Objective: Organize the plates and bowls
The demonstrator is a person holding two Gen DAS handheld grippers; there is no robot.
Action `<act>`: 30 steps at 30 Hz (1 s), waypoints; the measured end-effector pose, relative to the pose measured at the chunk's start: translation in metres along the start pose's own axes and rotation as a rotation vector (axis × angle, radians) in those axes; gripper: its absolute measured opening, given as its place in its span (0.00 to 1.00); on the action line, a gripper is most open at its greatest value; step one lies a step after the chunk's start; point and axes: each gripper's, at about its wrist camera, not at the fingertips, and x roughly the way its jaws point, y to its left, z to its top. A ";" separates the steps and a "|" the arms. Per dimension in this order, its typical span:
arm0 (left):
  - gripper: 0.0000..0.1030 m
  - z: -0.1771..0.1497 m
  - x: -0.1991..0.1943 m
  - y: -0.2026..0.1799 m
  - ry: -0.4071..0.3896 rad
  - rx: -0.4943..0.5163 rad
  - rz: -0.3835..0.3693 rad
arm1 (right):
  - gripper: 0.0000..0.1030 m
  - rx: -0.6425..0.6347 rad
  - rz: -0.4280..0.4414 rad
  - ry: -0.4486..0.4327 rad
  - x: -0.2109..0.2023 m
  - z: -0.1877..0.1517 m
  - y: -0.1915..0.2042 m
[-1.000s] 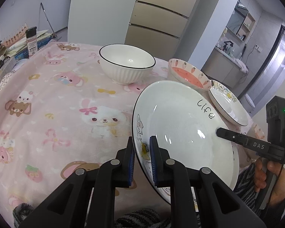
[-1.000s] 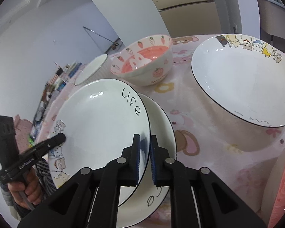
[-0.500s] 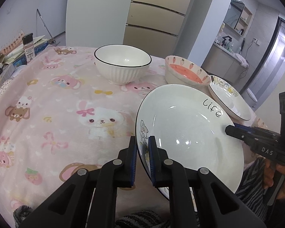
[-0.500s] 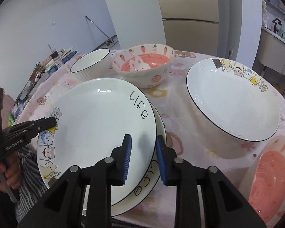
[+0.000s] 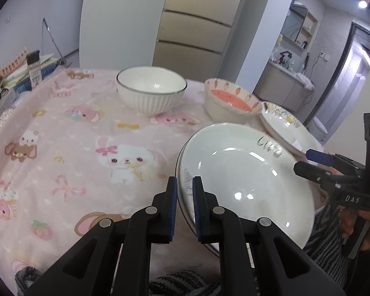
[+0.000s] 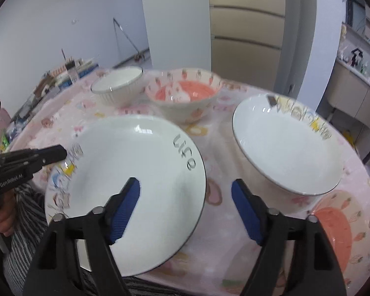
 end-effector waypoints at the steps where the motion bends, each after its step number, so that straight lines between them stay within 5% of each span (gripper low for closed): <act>1: 0.13 0.000 -0.004 -0.001 -0.020 0.006 -0.002 | 0.80 0.006 -0.003 -0.016 -0.003 0.001 -0.001; 5: 0.14 0.001 -0.018 -0.007 -0.079 0.041 -0.009 | 0.98 -0.016 -0.045 -0.098 -0.014 0.004 0.003; 7: 0.45 0.001 -0.022 -0.012 -0.097 0.066 0.003 | 1.00 -0.032 -0.054 -0.146 -0.020 0.006 0.007; 8: 0.90 0.001 -0.024 -0.016 -0.109 0.083 0.032 | 1.00 -0.041 -0.058 -0.163 -0.023 0.007 0.010; 9: 0.99 0.001 -0.027 -0.018 -0.126 0.093 0.042 | 1.00 -0.049 -0.066 -0.181 -0.026 0.008 0.012; 20: 1.00 -0.003 -0.073 -0.034 -0.268 0.187 0.053 | 1.00 -0.103 -0.147 -0.333 -0.097 0.012 0.036; 30: 1.00 -0.046 -0.139 -0.044 -0.456 0.241 0.113 | 1.00 -0.049 -0.177 -0.505 -0.174 -0.071 0.053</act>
